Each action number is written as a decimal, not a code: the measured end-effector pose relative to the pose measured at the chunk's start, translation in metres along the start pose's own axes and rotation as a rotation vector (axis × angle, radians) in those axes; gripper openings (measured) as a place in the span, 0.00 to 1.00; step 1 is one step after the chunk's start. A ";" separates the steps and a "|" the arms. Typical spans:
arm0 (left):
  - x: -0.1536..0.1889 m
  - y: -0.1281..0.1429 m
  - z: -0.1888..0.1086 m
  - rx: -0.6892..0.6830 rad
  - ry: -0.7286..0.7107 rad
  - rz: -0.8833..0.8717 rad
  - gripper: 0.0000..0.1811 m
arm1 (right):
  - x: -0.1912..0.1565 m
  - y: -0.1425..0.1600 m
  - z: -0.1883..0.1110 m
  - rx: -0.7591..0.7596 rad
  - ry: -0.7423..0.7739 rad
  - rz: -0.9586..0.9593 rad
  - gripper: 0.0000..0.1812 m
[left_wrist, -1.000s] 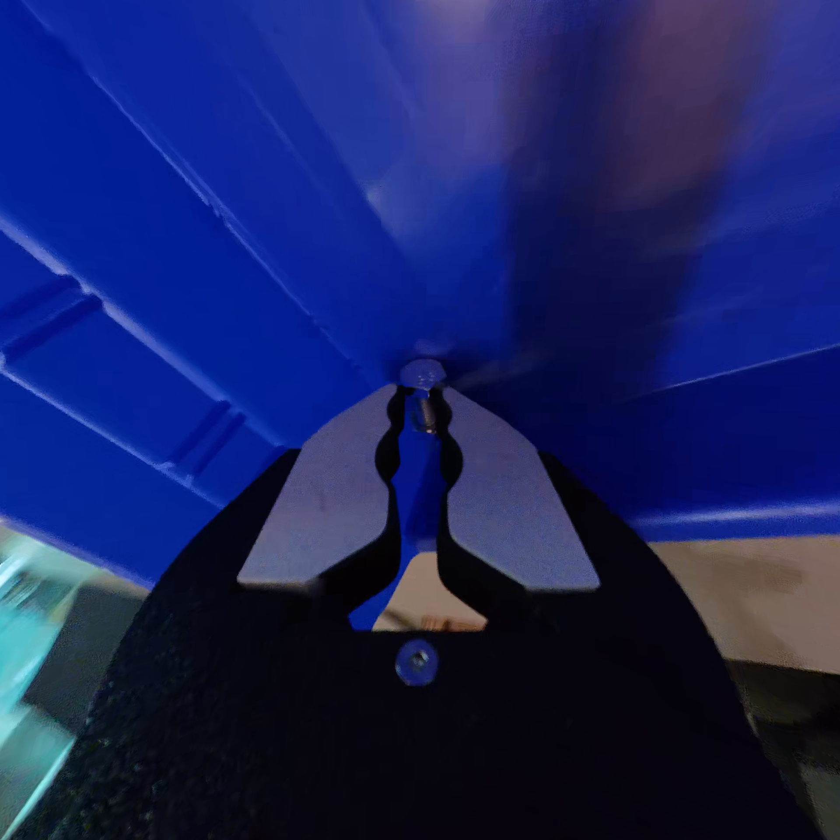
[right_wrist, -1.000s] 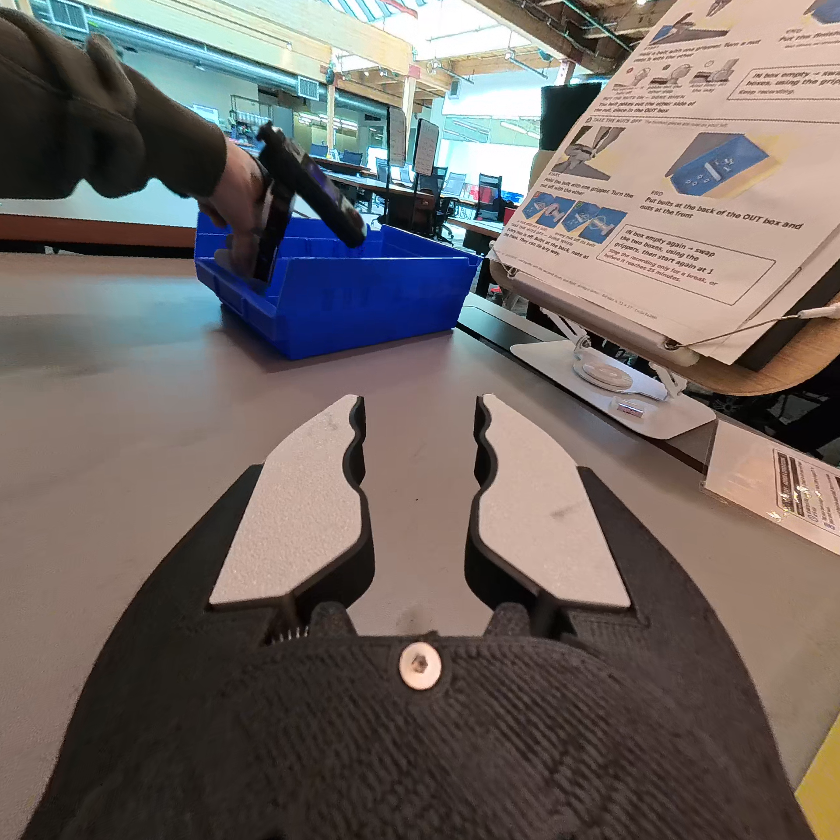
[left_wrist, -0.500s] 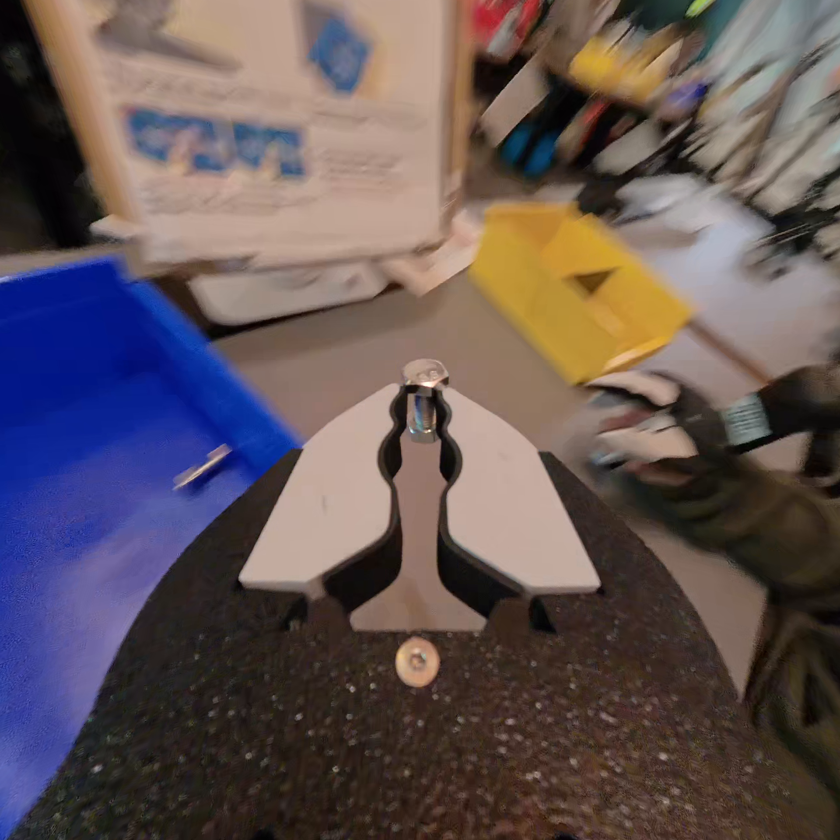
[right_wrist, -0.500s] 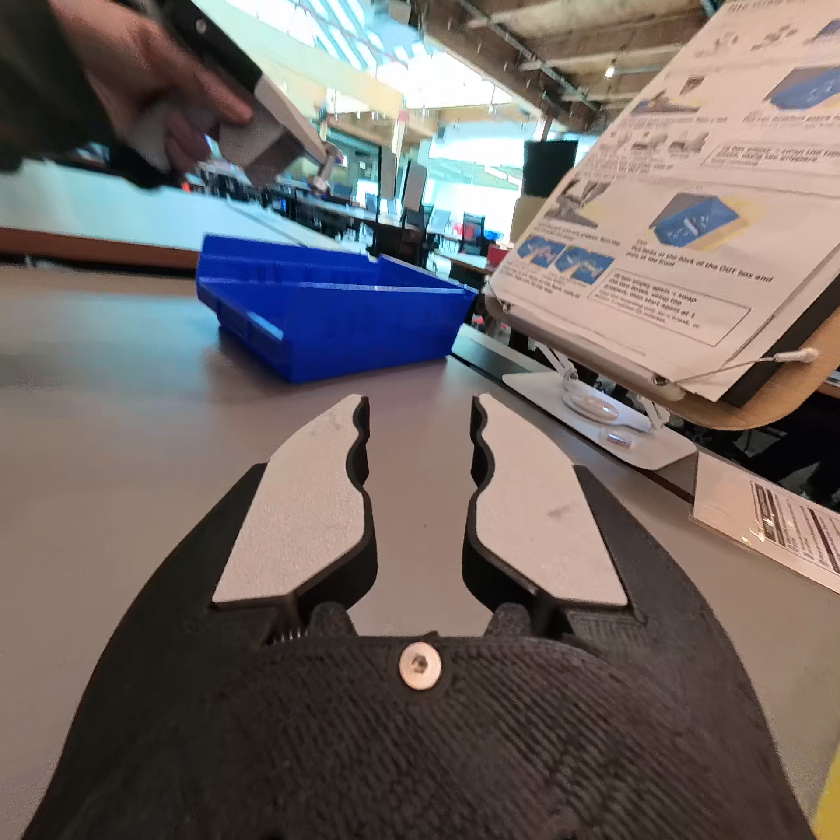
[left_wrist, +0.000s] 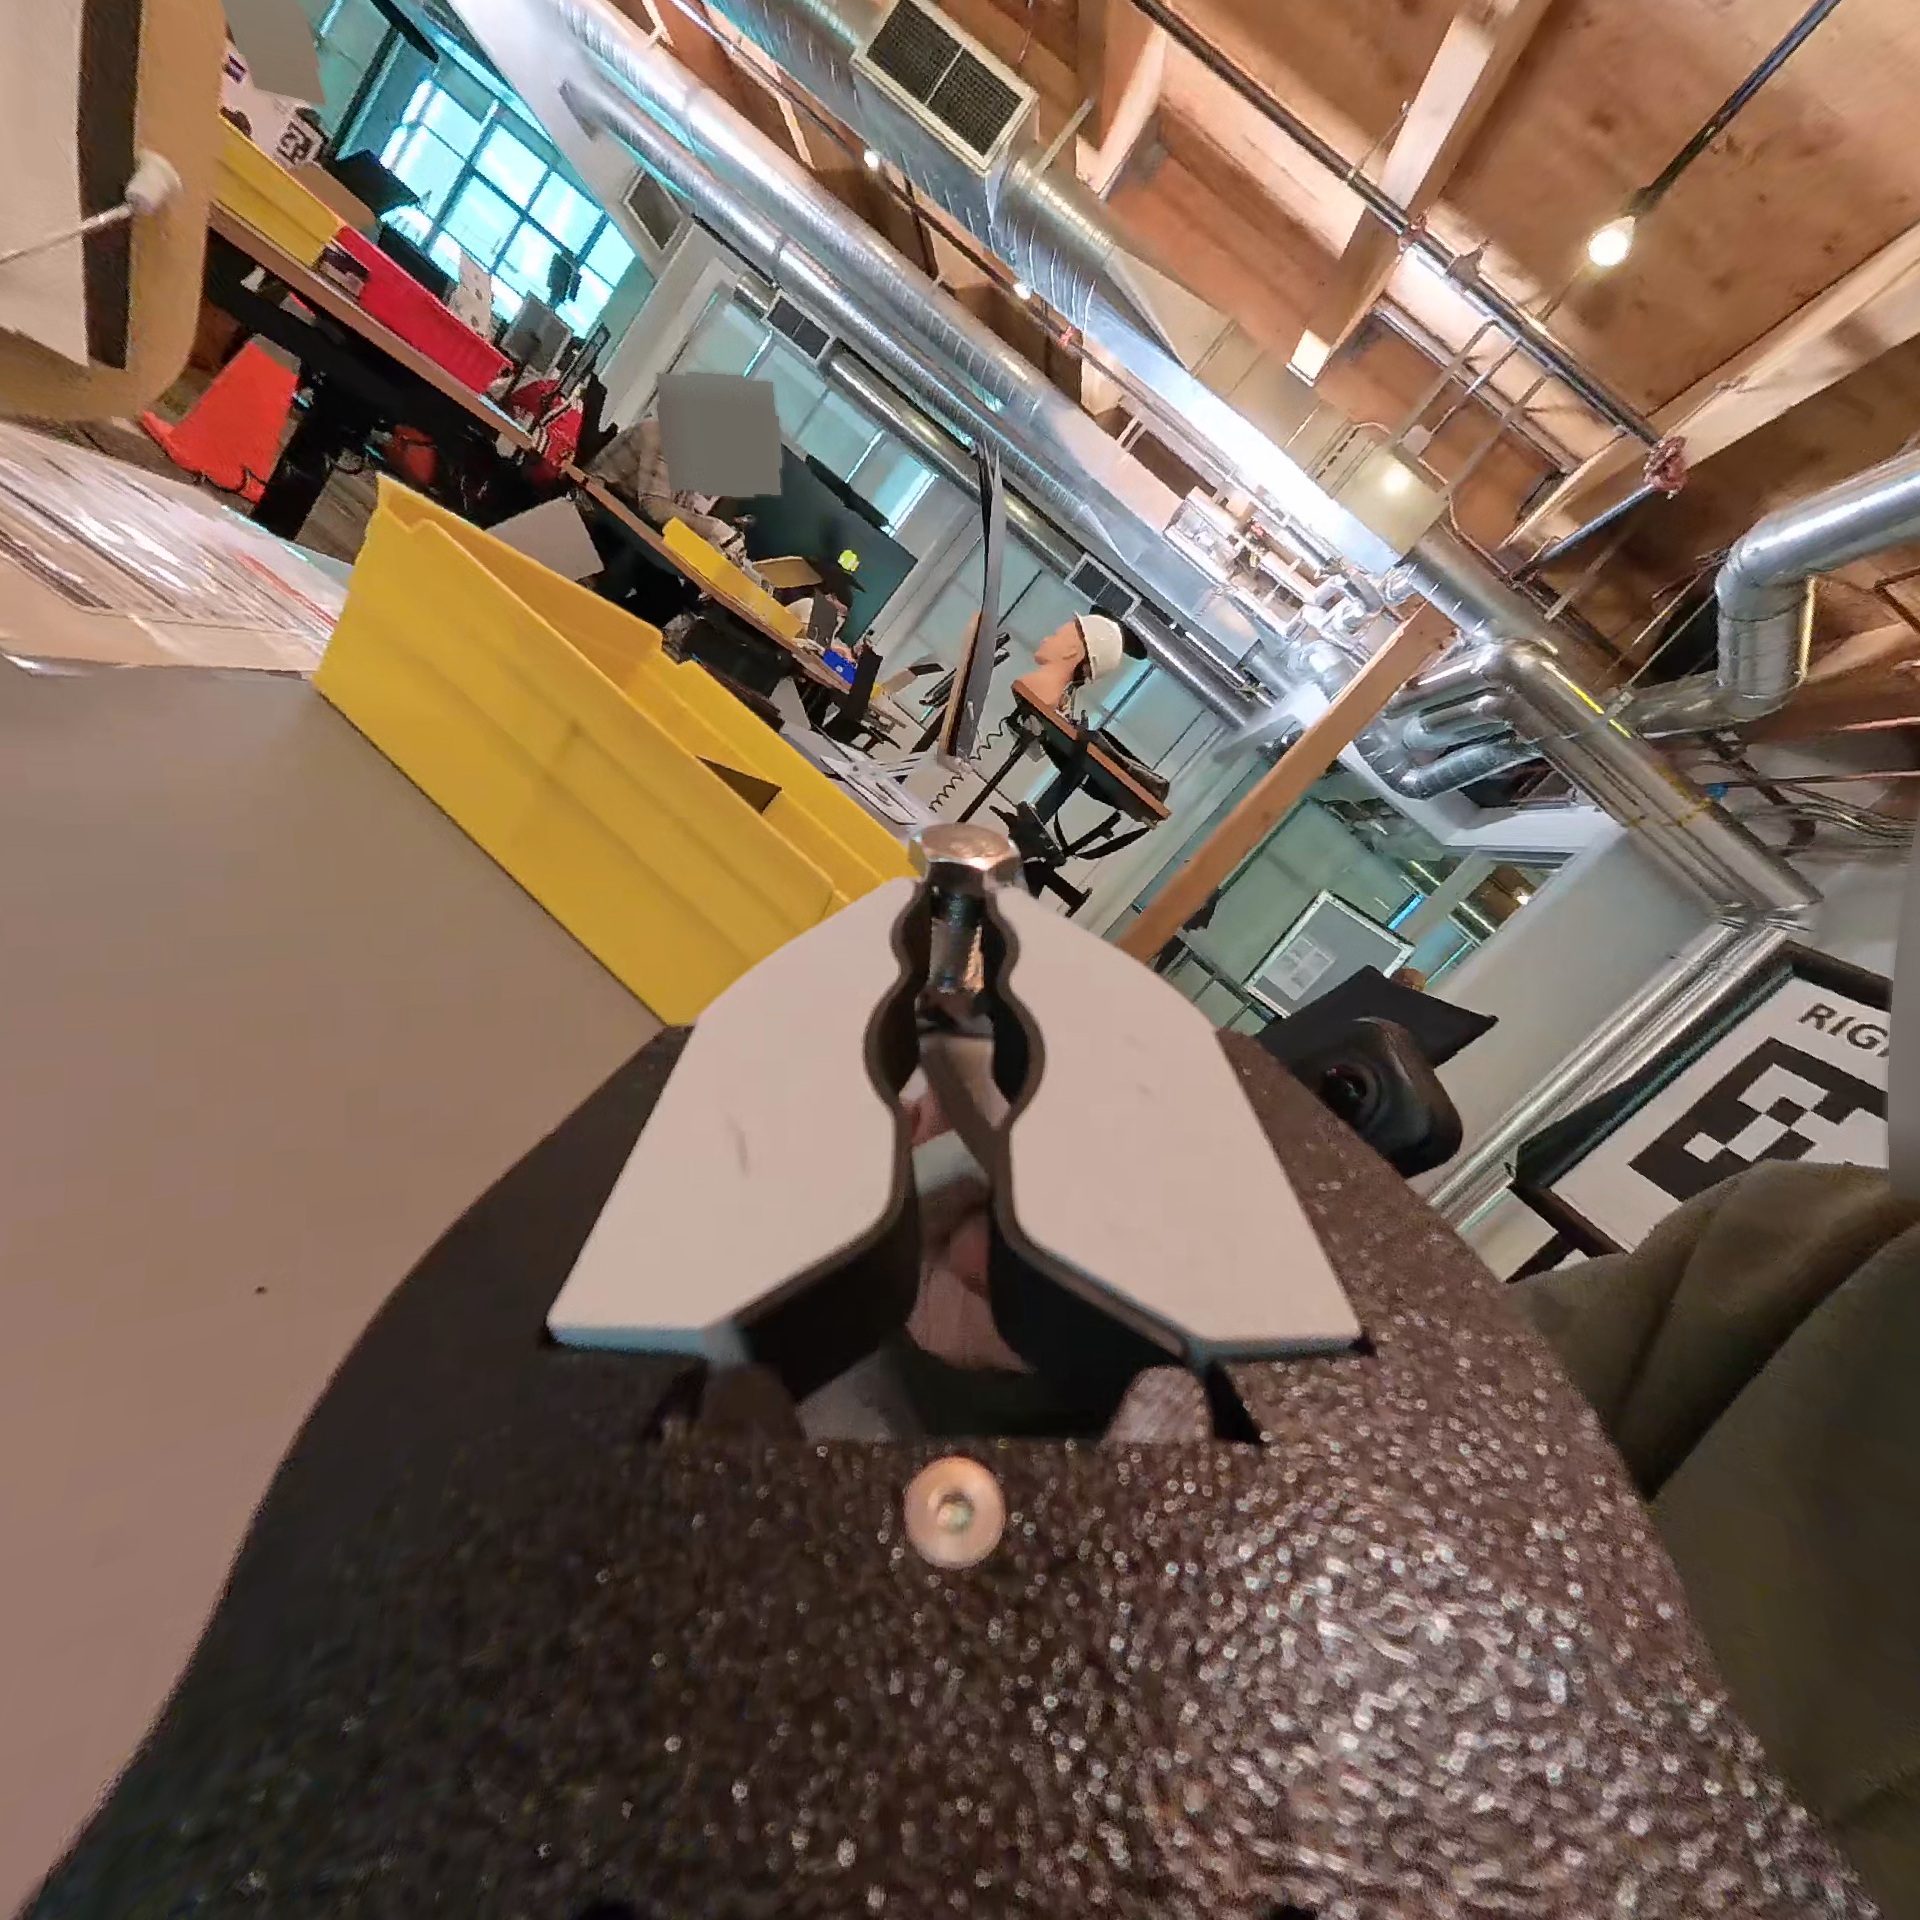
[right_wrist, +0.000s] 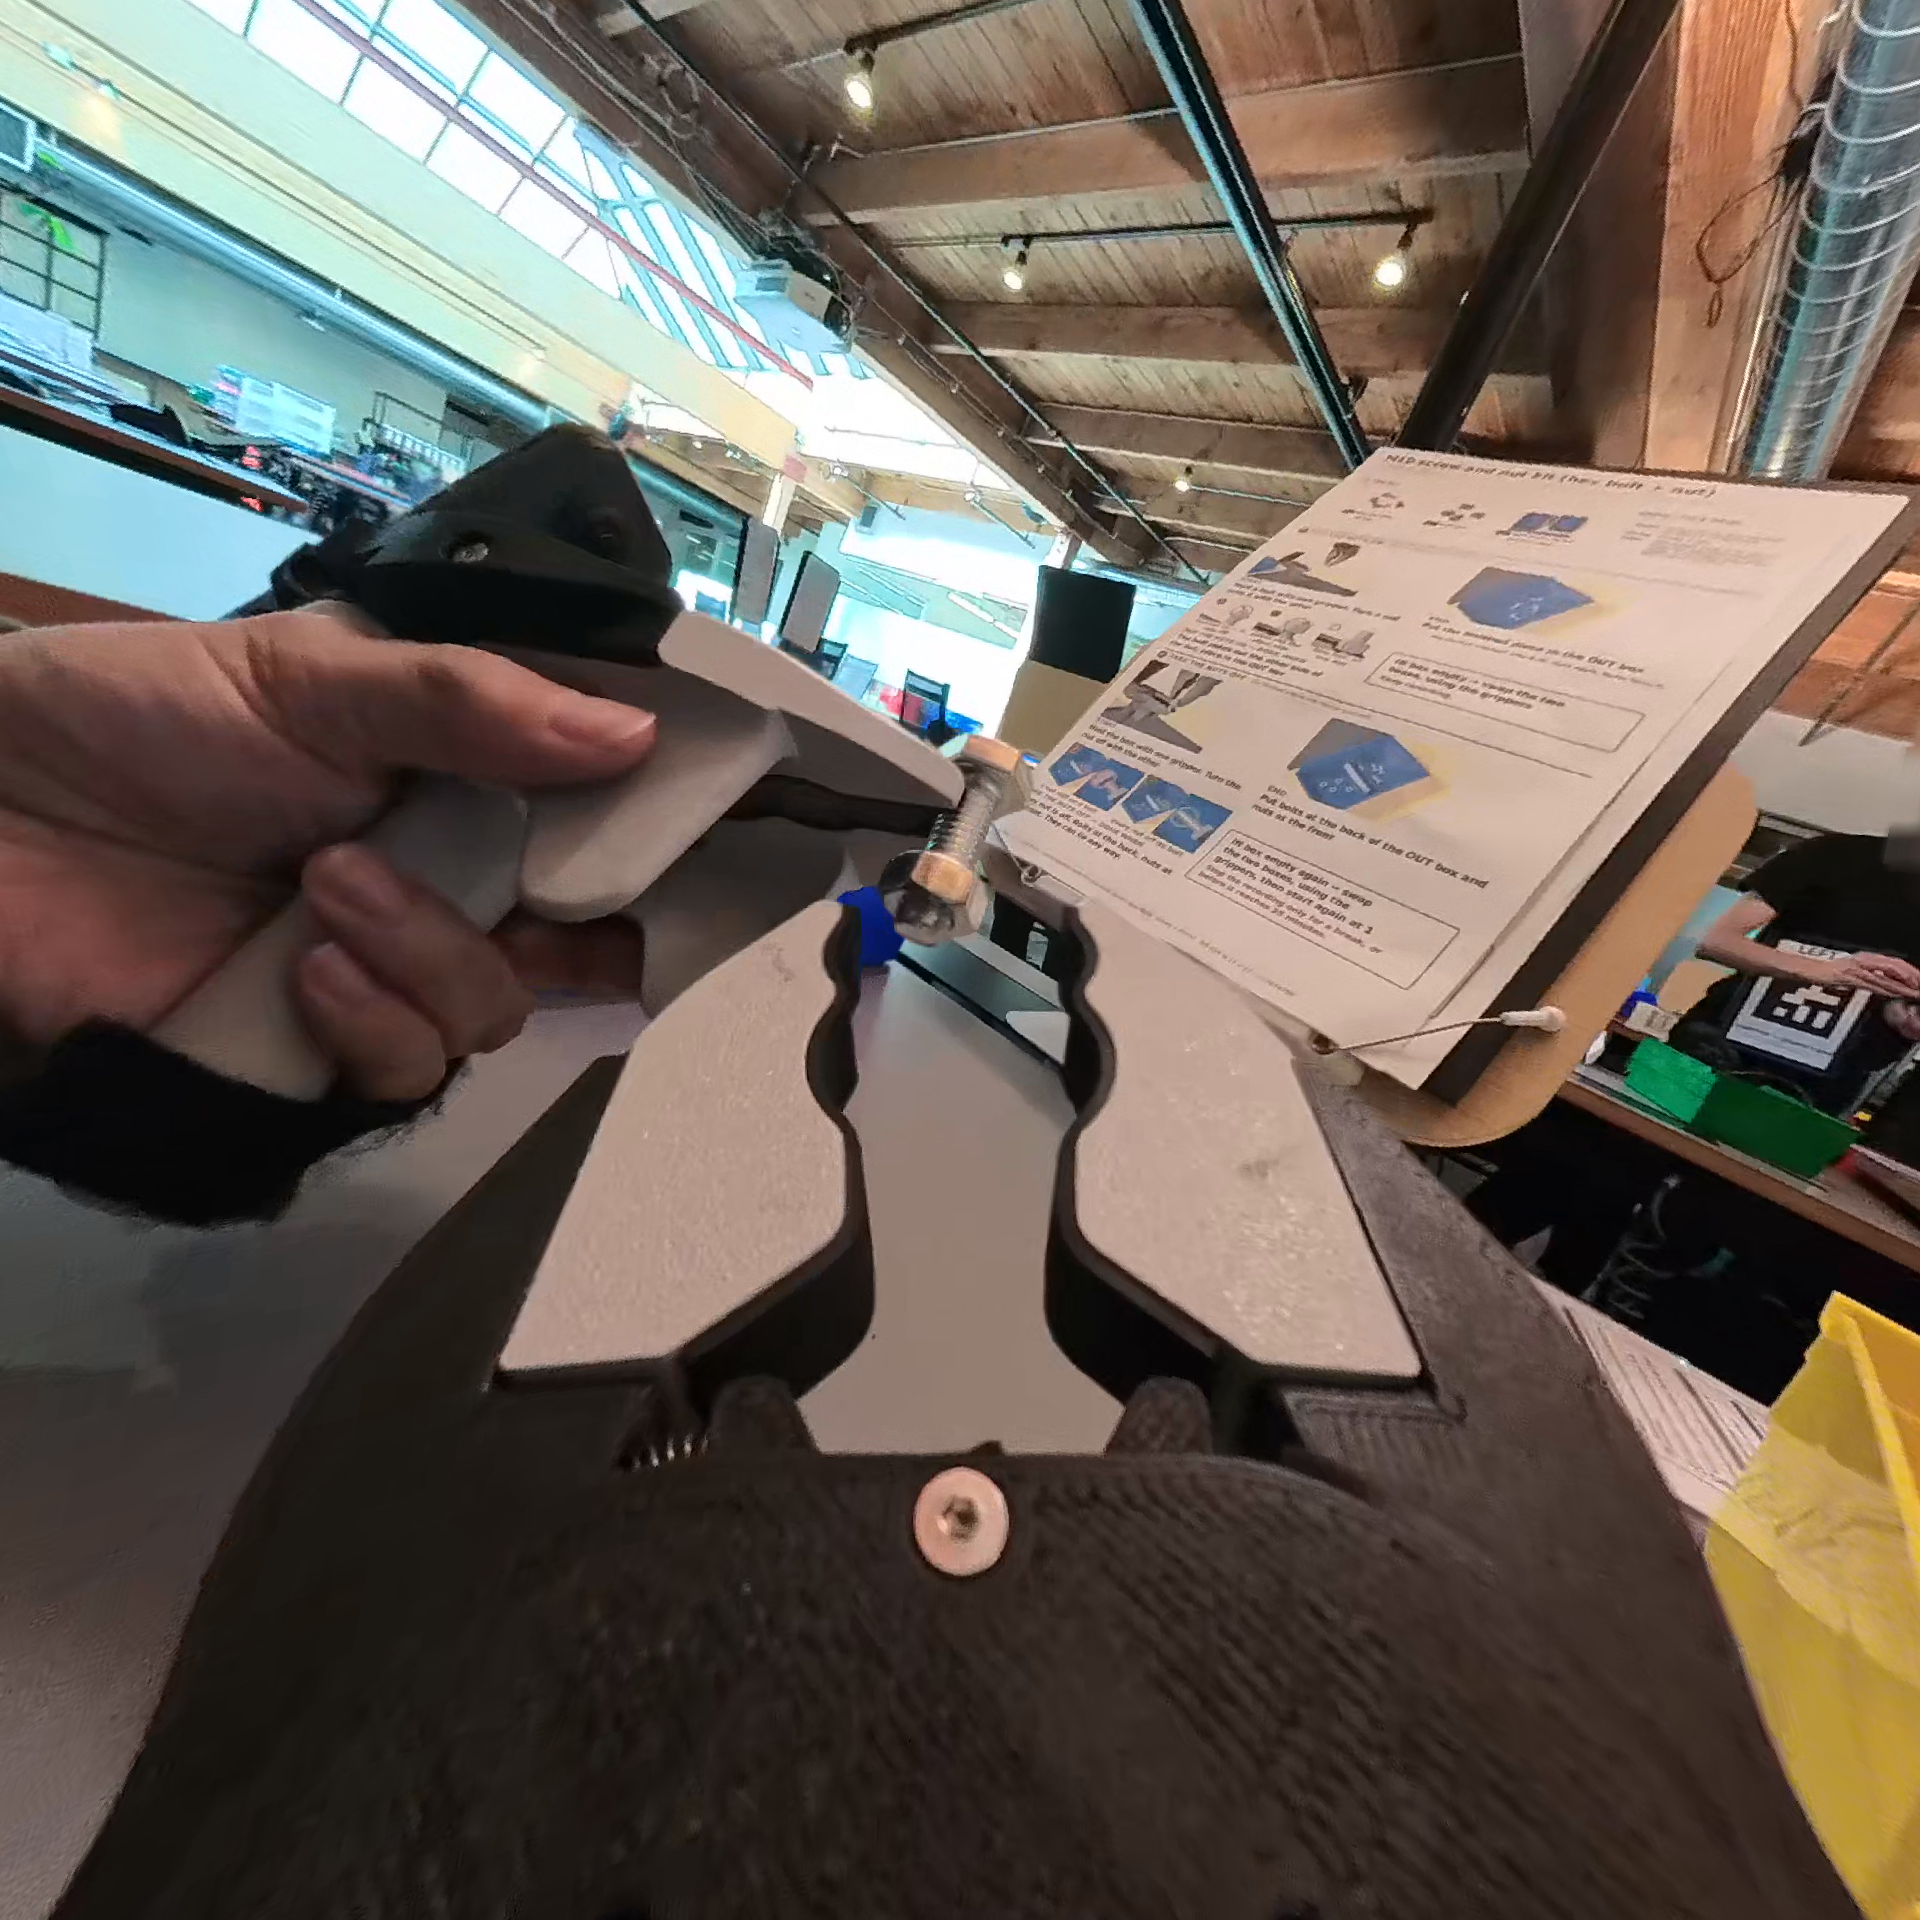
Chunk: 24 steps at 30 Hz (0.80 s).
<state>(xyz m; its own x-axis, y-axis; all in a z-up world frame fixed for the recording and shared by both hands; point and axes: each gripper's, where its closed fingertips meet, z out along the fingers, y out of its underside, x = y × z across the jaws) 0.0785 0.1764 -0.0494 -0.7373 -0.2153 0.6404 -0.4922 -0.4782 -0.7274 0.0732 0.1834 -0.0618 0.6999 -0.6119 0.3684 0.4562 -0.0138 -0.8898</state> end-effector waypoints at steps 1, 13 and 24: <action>-0.001 0.001 0.000 0.000 0.000 -0.008 0.04 | 0.001 0.000 0.000 0.004 0.003 -0.008 0.16; -0.003 -0.004 -0.017 -0.068 -0.057 0.345 0.14 | -0.019 0.012 0.000 -0.074 -0.242 -0.056 0.10; -0.029 0.038 -0.034 -0.585 -0.408 1.741 0.18 | -0.030 0.026 -0.024 -0.253 -0.604 0.339 0.10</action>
<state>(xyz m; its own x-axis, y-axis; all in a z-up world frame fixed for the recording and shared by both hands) 0.0656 0.1934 -0.1043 -0.4229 -0.2809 -0.8616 0.4464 0.7628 -0.4678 0.0510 0.1827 -0.1026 0.9940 -0.0740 0.0809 0.0710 -0.1283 -0.9892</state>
